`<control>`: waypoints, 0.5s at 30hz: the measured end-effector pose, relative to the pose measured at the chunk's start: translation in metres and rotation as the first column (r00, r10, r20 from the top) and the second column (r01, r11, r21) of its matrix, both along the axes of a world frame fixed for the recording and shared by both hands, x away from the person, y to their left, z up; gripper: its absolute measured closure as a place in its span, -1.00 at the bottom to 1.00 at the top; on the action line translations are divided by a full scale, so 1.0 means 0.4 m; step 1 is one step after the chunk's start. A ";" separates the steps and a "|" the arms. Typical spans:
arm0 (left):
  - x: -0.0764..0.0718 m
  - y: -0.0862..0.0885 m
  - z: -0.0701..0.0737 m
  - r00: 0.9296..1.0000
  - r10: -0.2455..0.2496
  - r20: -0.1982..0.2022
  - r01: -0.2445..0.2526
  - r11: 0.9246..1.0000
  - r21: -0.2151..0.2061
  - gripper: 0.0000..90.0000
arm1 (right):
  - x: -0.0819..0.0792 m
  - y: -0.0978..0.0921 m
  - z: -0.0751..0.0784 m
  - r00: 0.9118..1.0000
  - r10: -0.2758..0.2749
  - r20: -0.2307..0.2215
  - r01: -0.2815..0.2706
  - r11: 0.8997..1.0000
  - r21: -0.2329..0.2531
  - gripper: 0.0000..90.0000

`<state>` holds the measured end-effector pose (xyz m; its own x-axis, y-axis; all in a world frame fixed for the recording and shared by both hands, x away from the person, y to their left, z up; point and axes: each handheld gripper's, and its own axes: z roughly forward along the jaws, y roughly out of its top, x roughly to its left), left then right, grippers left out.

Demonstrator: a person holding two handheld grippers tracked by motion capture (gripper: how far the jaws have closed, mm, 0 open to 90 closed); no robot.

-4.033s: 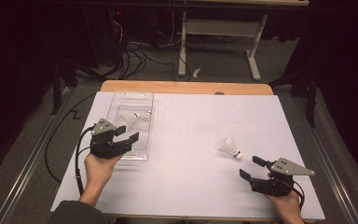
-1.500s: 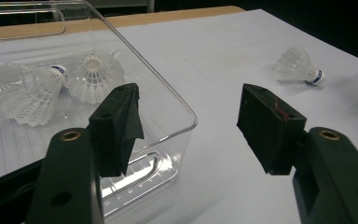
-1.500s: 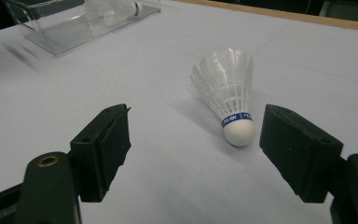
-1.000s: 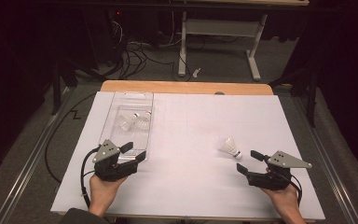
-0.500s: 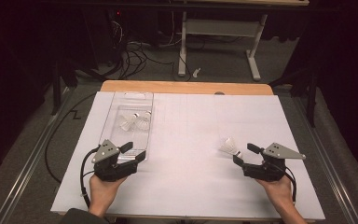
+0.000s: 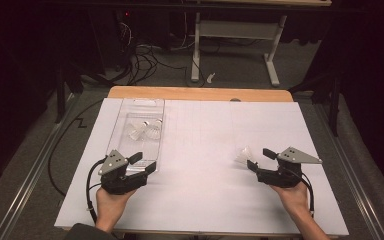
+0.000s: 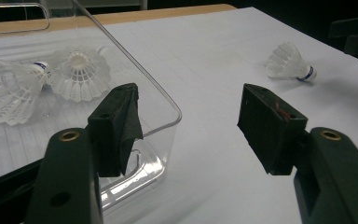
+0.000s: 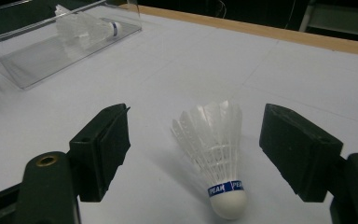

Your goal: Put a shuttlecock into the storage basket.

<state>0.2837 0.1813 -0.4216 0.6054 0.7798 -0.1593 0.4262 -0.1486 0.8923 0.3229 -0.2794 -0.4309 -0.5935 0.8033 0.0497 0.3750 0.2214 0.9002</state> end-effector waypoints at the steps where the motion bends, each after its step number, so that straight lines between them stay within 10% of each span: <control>1: 0.000 0.000 0.000 1.000 0.000 0.000 0.000 1.000 0.000 -0.14 | 0.003 0.002 0.000 1.000 0.002 0.001 -0.002 1.000 -0.001 -0.45; 15: 0.000 0.001 0.000 1.000 0.003 -0.001 -0.003 1.000 0.004 -0.14 | 0.048 0.034 0.014 1.000 0.001 -0.018 -0.002 0.999 -0.041 -0.40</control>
